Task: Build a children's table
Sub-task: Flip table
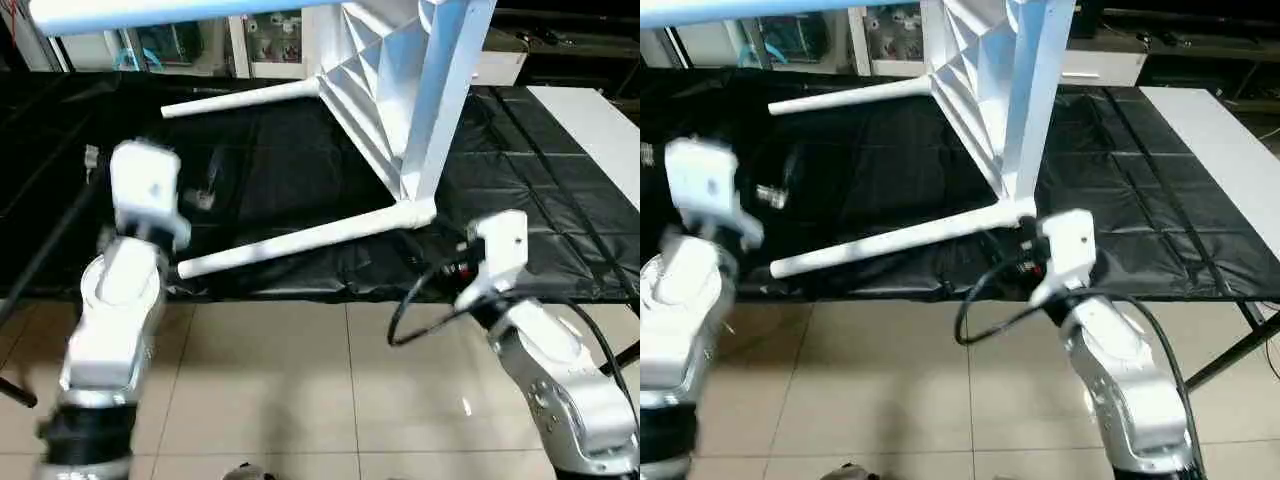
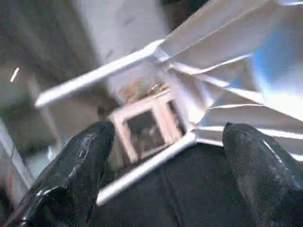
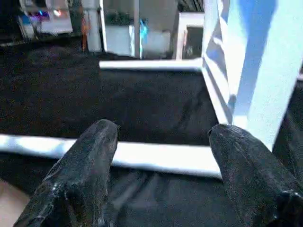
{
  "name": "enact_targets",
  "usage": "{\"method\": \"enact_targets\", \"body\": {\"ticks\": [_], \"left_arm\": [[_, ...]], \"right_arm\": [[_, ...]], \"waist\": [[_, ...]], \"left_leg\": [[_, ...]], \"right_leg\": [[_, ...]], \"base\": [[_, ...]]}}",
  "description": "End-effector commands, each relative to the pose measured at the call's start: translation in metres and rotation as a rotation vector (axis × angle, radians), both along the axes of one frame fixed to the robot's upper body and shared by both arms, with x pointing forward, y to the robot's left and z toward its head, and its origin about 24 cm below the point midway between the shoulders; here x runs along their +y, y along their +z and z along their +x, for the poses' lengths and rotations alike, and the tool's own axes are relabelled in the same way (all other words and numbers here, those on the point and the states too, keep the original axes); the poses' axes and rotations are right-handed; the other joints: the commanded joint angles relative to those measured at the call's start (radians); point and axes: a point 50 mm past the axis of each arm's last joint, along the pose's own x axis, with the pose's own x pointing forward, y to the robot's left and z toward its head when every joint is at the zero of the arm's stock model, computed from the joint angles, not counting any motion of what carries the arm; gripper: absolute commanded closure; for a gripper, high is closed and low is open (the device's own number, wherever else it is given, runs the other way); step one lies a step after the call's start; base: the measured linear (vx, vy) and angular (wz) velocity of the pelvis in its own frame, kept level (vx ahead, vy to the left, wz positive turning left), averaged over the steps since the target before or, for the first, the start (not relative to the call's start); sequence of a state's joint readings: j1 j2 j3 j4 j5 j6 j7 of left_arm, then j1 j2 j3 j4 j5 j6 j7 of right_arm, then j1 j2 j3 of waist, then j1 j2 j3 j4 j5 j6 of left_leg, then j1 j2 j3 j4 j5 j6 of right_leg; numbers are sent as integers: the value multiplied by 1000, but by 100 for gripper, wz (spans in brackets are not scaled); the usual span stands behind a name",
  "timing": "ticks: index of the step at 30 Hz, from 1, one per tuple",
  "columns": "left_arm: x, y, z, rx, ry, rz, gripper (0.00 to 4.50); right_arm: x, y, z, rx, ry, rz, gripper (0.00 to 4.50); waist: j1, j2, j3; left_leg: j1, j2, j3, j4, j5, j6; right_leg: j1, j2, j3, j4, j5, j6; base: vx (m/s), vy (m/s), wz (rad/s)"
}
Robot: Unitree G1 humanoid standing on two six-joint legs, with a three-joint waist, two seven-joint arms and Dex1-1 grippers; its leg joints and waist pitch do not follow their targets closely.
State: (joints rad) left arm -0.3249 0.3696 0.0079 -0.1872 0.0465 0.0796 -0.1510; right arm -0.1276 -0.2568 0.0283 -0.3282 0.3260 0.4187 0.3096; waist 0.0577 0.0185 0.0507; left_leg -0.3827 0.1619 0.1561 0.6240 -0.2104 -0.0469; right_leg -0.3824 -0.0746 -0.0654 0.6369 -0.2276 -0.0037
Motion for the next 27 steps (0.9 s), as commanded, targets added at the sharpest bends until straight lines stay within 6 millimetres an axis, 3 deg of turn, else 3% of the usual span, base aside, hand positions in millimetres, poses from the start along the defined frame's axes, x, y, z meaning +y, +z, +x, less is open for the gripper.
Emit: {"method": "enact_targets", "body": {"ticks": [1, 4, 10, 13, 15, 16, 17, 19, 21, 23, 25, 27], "left_arm": [[-6, -4, -3, -3, -22, 24, 35], [-4, 5, -3, -36, 13, -61, 35], [-10, 31, -8, -163, -2, -165, 35], [-21, 36, -13, -203, -68, -66, 35], [-29, 42, -14, -265, -103, 116, 35], [-29, 42, -14, -268, -101, 122, 35], [-30, 48, -13, -323, -78, 229, 35], [-28, 60, -9, -421, -13, 400, 35], [-25, 68, -6, -465, 22, 451, 35], [-18, 81, -3, -543, 64, 527, 8], [-16, 88, -4, -590, 56, 546, 1], [-14, 90, -3, -601, 55, 568, 0]], "right_arm": [[0, 0, 1, -8, -10, 4, 110], [-3, 3, 3, -24, -29, 0, 110], [-2, 8, 4, -48, -32, 48, 110], [1, 10, 4, -56, -14, 60, 110], [3, 12, 5, -66, -2, 59, 110], [3, 12, 5, -67, -2, 59, 110], [4, 13, 5, -75, 1, 59, 110], [5, 16, 7, -88, 4, 61, 110], [5, 17, 7, -94, 8, 70, 110], [9, 19, 5, -98, 58, 95, 102], [14, 19, 2, -79, 124, 112, 102], [16, 18, 0, -66, 168, 103, 102]], "waist": [[-3, 8, -58], [-3, 8, -60], [-3, 7, -58], [-2, 4, -58], [-2, 6, -59], [-3, 7, -59], [-1, 8, -58], [-3, 9, -58], [-4, 10, -59], [-5, 22, -61], [-5, 15, -62], [-2, 23, -65]], "left_leg": [[16, 65, -25, -89, -132, -12], [16, 64, -24, -88, -127, -21], [16, 63, -23, -90, -169, -19], [13, 64, -25, -90, -152, -10], [14, 63, -25, -89, -146, -6], [14, 63, -25, -89, -146, -8], [19, 63, -23, -90, -153, -16], [17, 63, -26, -92, -155, -26], [18, 62, -27, -92, -160, -39], [19, 57, -29, -90, -176, -46], [17, 60, -30, -89, -166, -43], [17, 61, -29, -87, -138, -44]], "right_leg": [[41, -67, 55, -68, 37, -171], [43, -69, 55, -66, 55, -181], [42, -70, 57, -72, 2, -190], [43, -70, 56, -72, 7, -180], [41, -67, 55, -73, 6, -165], [41, -66, 56, -71, 6, -161], [36, -65, 56, -74, -1, -156], [40, -66, 55, -69, 8, -151], [41, -67, 55, -67, 12, -152], [39, -66, 55, -65, 18, -150], [43, -68, 54, -65, 47, -161], [41, -69, 53, -59, 87, -176]], "base": [[0, 0, 0], [0, 0, 0], [0, 0, 0], [0, 0, 0], [0, 0, 0], [0, 0, 0], [0, 0, 0], [0, 0, 0], [0, 0, 0], [0, 0, 0], [0, 0, 0], [0, 0, 0]]}}
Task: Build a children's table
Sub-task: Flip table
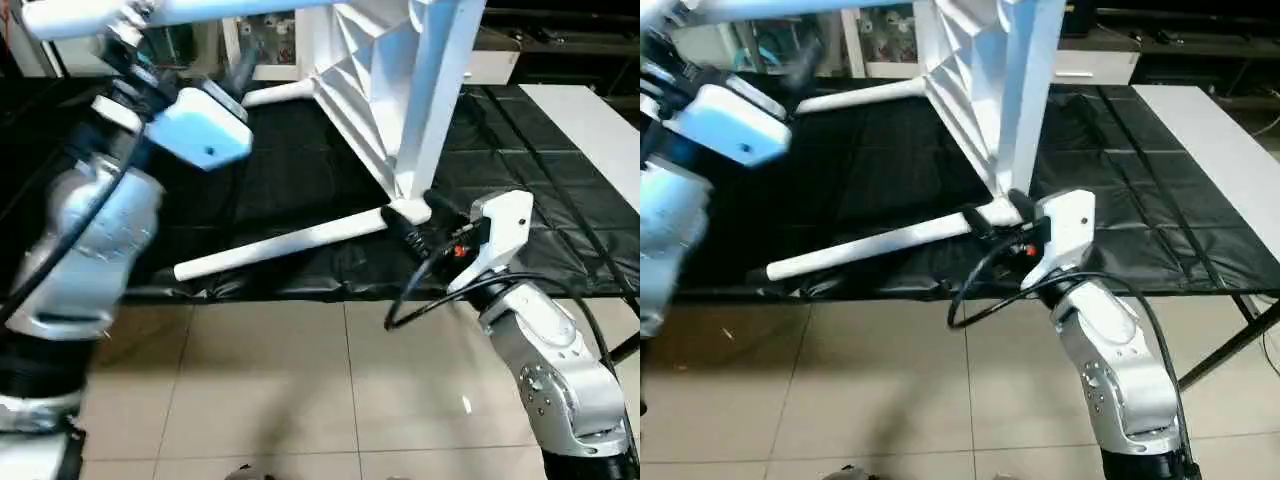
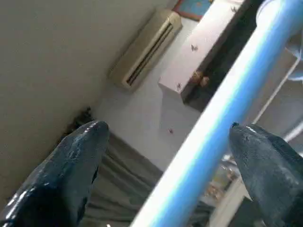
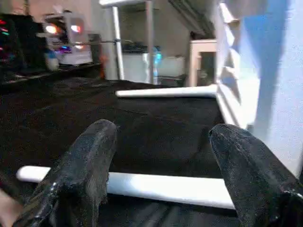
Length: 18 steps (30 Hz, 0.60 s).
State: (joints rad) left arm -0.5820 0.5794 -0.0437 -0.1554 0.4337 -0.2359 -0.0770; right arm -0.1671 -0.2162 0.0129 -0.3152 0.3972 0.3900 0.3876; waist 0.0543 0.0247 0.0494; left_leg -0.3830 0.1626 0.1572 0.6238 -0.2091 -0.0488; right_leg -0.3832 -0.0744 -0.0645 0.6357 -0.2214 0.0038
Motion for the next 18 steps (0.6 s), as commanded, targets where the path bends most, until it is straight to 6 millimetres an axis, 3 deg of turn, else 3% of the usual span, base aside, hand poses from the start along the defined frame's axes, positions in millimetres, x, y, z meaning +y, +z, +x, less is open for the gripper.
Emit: {"method": "enact_targets", "body": {"ticks": [1, 5, 9, 12, 14, 18], "left_arm": [[2, 3, 2, -23, 11, 42, 0], [10, 6, 20, -33, 92, 162, 0], [19, 13, 35, -54, 164, 239, 0], [24, 16, 40, -56, 201, 271, 0], [29, 16, 43, -54, 215, 325, 0], [31, 14, 48, -42, 224, 361, 0]], "right_arm": [[8, 5, -5, -10, 90, -16, 102], [12, 4, -6, -9, 117, -39, 102], [15, 6, -5, -18, 126, -40, 102], [16, 7, -5, -23, 135, -43, 102], [18, 7, -8, -22, 159, -58, 102], [20, 6, -10, -14, 182, -74, 102]], "waist": [[0, 15, -63], [1, 17, -62], [4, 27, -63], [3, 24, -63], [5, 32, -65], [6, 32, -65]], "left_leg": [[17, 59, -30, -86, -137, -41], [20, 58, -29, -88, -177, -52], [22, 57, -32, -88, -200, -69], [19, 57, -32, -88, -192, -71], [17, 57, -33, -86, -178, -69], [17, 59, -32, -84, -157, -60]], "right_leg": [[41, -66, 51, -59, 85, -186], [40, -68, 53, -61, 40, -179], [36, -66, 53, -61, 32, -177], [37, -68, 53, -61, 44, -180], [41, -72, 53, -57, 62, -189], [42, -74, 53, -55, 83, -201]], "base": [[0, 0, 0], [0, 0, 0], [0, 0, 0], [0, 0, 0], [0, 0, 0], [0, 0, 0]]}}
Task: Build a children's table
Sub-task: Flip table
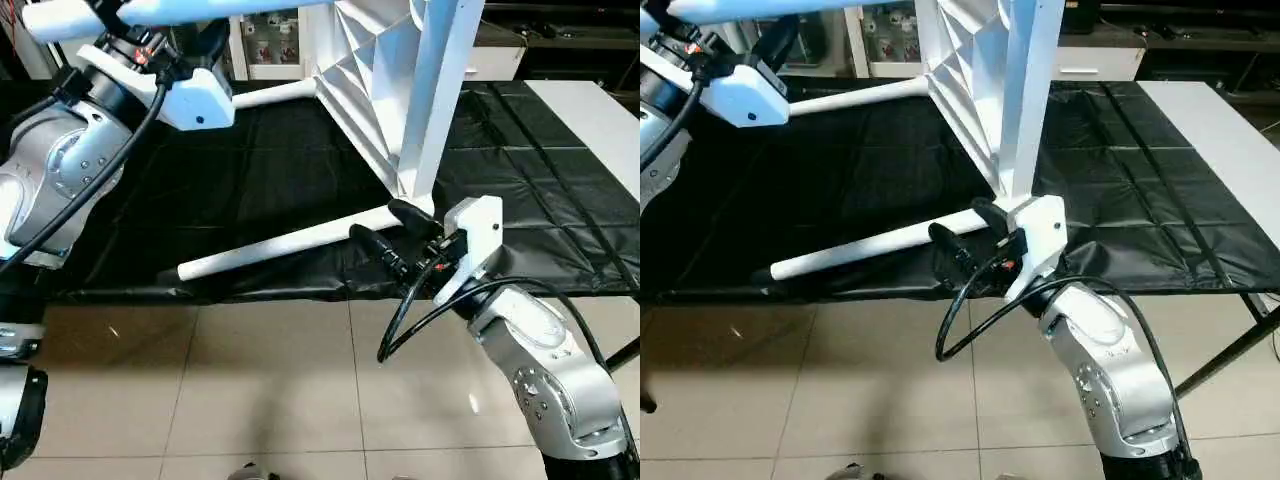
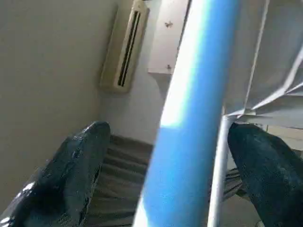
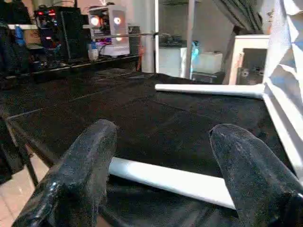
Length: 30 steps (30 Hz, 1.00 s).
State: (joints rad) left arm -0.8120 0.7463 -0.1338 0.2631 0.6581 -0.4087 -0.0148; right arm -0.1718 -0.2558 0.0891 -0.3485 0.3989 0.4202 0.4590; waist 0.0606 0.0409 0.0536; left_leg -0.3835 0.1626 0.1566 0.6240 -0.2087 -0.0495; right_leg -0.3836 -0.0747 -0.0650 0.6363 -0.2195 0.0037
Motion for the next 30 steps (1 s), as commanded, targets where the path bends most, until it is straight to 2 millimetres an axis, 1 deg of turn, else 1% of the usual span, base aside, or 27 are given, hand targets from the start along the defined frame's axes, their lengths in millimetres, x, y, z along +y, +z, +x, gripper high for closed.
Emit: {"method": "enact_targets", "body": {"ticks": [1, 2, 3, 4, 5, 7, 9, 10, 11, 13, 14, 16, 17, 18, 19, 22, 23, 25, 28, 30], "left_arm": [[5, 2, 6, 9, 28, 67, 0], [7, 2, 9, 14, 39, 75, 0], [7, 2, 10, 16, 43, 77, 0], [9, 2, 11, 17, 48, 77, 0], [9, 3, 12, 16, 49, 76, 0], [11, 3, 12, 18, 46, 46, 0], [12, 3, 13, 19, 41, 22, 37], [12, 4, 13, 15, 35, 7, 40], [12, 4, 13, 14, 34, 1, 40], [13, 4, 14, 16, 36, -12, 70], [15, 4, 15, 16, 39, -23, 70], [15, 4, 15, 15, 40, -27, 90], [17, 4, 16, 19, 45, -33, 101], [18, 4, 16, 21, 49, -40, 101], [19, 5, 16, 23, 50, -44, 111], [22, 5, 17, 25, 55, -61, 126], [23, 5, 17, 27, 58, -68, 133], [23, 5, 18, 30, 60, -74, 155], [25, 3, 19, 46, 71, -80, 168], [26, 3, 19, 50, 72, -83, 196]], "right_arm": [[5, 4, -5, -3, 57, -34, 102], [6, 3, -5, 0, 64, -40, 102], [6, 3, -6, 0, 66, -41, 102], [7, 4, -6, -1, 67, -41, 102], [7, 4, -6, -2, 66, -41, 102], [7, 4, -5, -7, 57, -34, 102], [7, 5, -5, -10, 51, -33, 102], [7, 5, -5, -12, 47, -34, 102], [7, 5, -5, -12, 46, -34, 102], [7, 6, -5, -13, 44, -30, 102], [8, 8, -6, -14, 51, 1, 102], [9, 9, -7, -15, 56, 12, 102], [10, 11, -9, -22, 85, 31, 102], [11, 13, -11, -28, 99, 55, 102], [11, 14, -12, -32, 108, 72, 102], [12, 22, -15, -64, 135, 139, 102], [13, 24, -16, -77, 144, 160, 102], [13, 26, -16, -88, 148, 180, 102], [12, 30, -17, -114, 149, 200, 102], [12, 30, -17, -117, 148, 201, 102]], "waist": [[2, 18, -68], [2, 20, -68], [2, 20, -67], [1, 19, -67], [1, 22, -67], [1, 21, -67], [2, 27, -67], [2, 24, -68], [3, 24, -68], [3, 25, -68], [2, 25, -68], [2, 25, -67], [3, 25, -67], [2, 21, -67], [3, 24, -67], [4, 26, -67], [4, 21, -67], [3, 24, -66], [3, 24, -67], [3, 23, -67]], "left_leg": [[20, 57, -31, -84, -168, -60], [19, 57, -32, -85, -175, -61], [20, 58, -33, -87, -188, -67], [20, 59, -34, -88, -195, -70], [20, 60, -34, -88, -205, -74], [20, 60, -33, -88, -206, -74], [20, 61, -34, -87, -200, -75], [20, 60, -33, -87, -199, -75], [19, 60, -34, -87, -195, -75], [19, 60, -34, -86, -190, -74], [18, 59, -33, -86, -191, -71], [19, 59, -33, -87, -201, -69], [20, 60, -34, -87, -207, -69], [20, 61, -33, -88, -207, -67], [19, 61, -33, -88, -210, -64], [20, 63, -34, -88, -213, -63], [20, 63, -34, -90, -219, -64], [20, 62, -34, -90, -218, -65], [20, 63, -34, -91, -215, -68], [19, 61, -34, -90, -209, -67]], "right_leg": [[39, -69, 53, -57, 71, -198], [40, -70, 53, -57, 64, -196], [41, -71, 54, -58, 51, -192], [41, -73, 54, -58, 46, -195], [39, -74, 54, -59, 42, -197], [39, -75, 55, -58, 43, -203], [38, -74, 55, -57, 55, -205], [39, -75, 55, -57, 60, -208], [40, -75, 54, -55, 65, -210], [40, -75, 54, -55, 72, -213], [40, -75, 54, -55, 70, -213], [40, -76, 55, -57, 55, -213], [40, -76, 55, -58, 45, -211], [40, -75, 56, -58, 44, -209], [39, -77, 56, -58, 37, -210], [37, -77, 56, -58, 38, -208], [37, -77, 56, -59, 29, -206], [36, -77, 56, -59, 25, -207], [36, -77, 55, -58, 25, -206], [37, -77, 56, -59, 29, -205]], "base": [[0, 0, 0], [0, 0, 0], [0, 0, 0], [0, 0, 0], [0, 0, 0], [0, 0, 0], [0, 0, 0], [0, 0, 0], [0, 0, 0], [0, 0, 0], [0, 0, 0], [0, 0, 0], [0, 0, 0], [0, 0, 0], [0, 0, 0], [0, 0, 0], [0, 0, 0], [0, 0, 0], [0, 0, 0], [0, 0, 0]]}}
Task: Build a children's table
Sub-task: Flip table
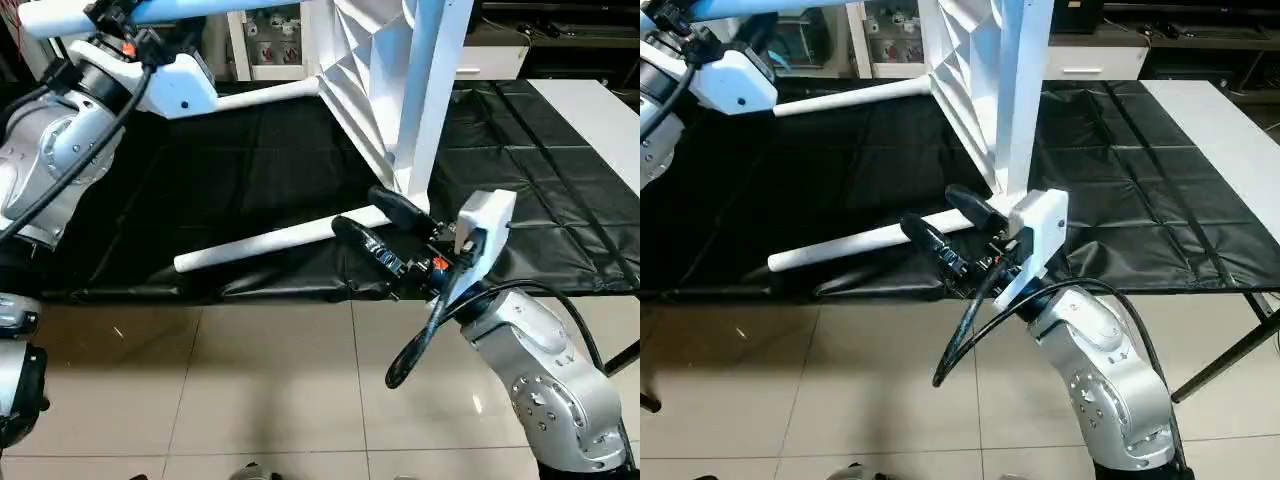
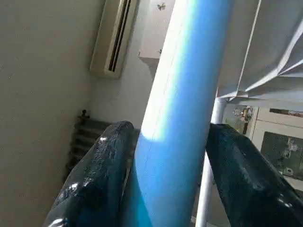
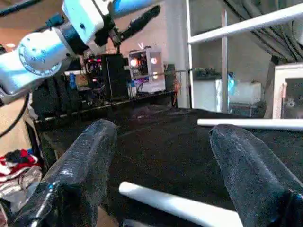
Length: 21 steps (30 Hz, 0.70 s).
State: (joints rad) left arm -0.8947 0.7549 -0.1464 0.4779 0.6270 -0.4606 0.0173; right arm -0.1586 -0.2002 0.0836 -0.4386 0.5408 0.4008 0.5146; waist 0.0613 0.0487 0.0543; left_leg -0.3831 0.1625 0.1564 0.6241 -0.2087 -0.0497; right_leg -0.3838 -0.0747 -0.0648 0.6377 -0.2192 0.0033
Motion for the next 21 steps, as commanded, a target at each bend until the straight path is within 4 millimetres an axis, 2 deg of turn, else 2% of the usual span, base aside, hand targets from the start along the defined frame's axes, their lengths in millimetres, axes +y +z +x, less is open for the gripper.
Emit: {"method": "enact_targets", "body": {"ticks": [1, 6, 14, 19, 21], "left_arm": [[6, 4, 1, 1, 23, -23, 203], [8, 6, 3, -1, 39, -37, 238], [9, 7, 4, 17, 47, -73, 256], [13, 9, 6, 40, 62, -159, 261], [19, 13, 7, 50, 73, -257, 261]], "right_arm": [[-2, 8, -2, -44, 1, 18, 102], [-3, 8, -3, -45, 1, 12, 102], [-3, 6, -2, -41, -5, -2, 102], [-4, 5, -1, -32, -10, -13, 102], [-4, -2, 1, 16, -15, -56, 102]], "waist": [[2, 16, -67], [3, 16, -67], [4, 17, -67], [5, 16, -67], [5, 14, -66]], "left_leg": [[18, 62, -34, -90, -206, -66], [19, 61, -34, -91, -214, -68], [18, 62, -33, -90, -204, -65], [18, 61, -32, -90, -208, -64], [18, 60, -32, -90, -201, -62]], "right_leg": [[37, -77, 55, -59, 30, -204], [36, -77, 56, -61, 15, -200], [36, -78, 55, -61, 22, -201], [36, -79, 56, -62, 8, -207], [37, -79, 56, -62, -3, -208]], "base": [[0, 0, 0], [0, 0, 0], [0, 0, 0], [0, 0, 0], [0, 0, 0]]}}
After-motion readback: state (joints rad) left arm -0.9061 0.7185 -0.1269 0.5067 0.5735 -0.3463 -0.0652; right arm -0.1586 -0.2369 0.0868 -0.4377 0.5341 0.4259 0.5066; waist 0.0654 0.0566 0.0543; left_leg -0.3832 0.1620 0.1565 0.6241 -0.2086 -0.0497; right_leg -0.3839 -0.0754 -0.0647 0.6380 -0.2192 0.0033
